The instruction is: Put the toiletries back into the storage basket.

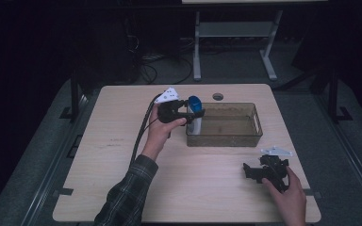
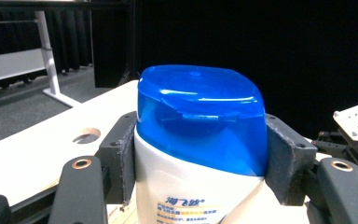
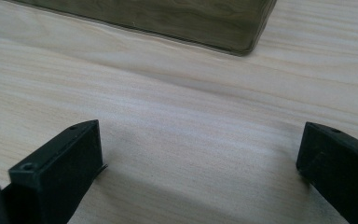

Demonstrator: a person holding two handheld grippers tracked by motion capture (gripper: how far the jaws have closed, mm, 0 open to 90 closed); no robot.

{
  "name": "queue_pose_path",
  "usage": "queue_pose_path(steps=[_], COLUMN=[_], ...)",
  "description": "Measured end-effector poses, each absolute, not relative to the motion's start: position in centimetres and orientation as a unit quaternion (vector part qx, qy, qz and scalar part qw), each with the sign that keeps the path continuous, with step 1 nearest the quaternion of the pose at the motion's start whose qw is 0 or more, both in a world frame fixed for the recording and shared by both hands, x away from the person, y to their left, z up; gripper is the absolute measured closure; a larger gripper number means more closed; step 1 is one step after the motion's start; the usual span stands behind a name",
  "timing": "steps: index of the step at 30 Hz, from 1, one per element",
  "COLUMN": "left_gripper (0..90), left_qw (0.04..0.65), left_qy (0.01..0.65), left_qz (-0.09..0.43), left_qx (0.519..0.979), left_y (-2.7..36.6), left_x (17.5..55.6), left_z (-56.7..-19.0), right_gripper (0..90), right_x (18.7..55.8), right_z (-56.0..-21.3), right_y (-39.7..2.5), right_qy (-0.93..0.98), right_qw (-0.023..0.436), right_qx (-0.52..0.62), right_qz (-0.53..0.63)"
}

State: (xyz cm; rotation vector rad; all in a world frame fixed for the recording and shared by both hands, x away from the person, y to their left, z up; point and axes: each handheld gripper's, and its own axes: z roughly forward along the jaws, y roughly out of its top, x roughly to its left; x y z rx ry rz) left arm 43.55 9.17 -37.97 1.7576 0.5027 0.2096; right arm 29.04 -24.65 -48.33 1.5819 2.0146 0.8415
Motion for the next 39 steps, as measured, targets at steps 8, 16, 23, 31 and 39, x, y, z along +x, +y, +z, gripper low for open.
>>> queue_pose_path(steps=[8, 16, 23, 31, 39], left_gripper=[36.5, 36.5, 36.4, 36.0, 28.4], left_qw=[0.598, 0.59, 0.587, 0.582, 0.563], left_qy=[0.224, 0.227, 0.227, 0.227, 0.237], left_qz=[0.088, 0.09, 0.094, 0.096, 0.107], left_qx=[0.765, 0.769, 0.772, 0.775, 0.785], left_y=[9.3, 9.3, 9.3, 9.2, 9.0], left_x=[43.4, 43.3, 43.1, 43.0, 42.6], left_z=[-39.2, -39.8, -40.2, -40.1, -39.9], right_gripper=[0.0, 0.0, 0.0, 0.0, 0.0], right_x=[29.0, 29.0, 29.0, 29.0, 29.0], right_z=[-48.3, -48.3, -48.3, -48.3, -48.3], right_y=[-24.7, -24.7, -24.7, -24.6, -24.7], right_qy=[0.729, 0.729, 0.729, 0.729, 0.729], right_qw=[0.221, 0.221, 0.221, 0.221, 0.221], right_qx=[0.572, 0.572, 0.572, 0.572, 0.572], right_qz=[0.304, 0.304, 0.304, 0.304, 0.304])
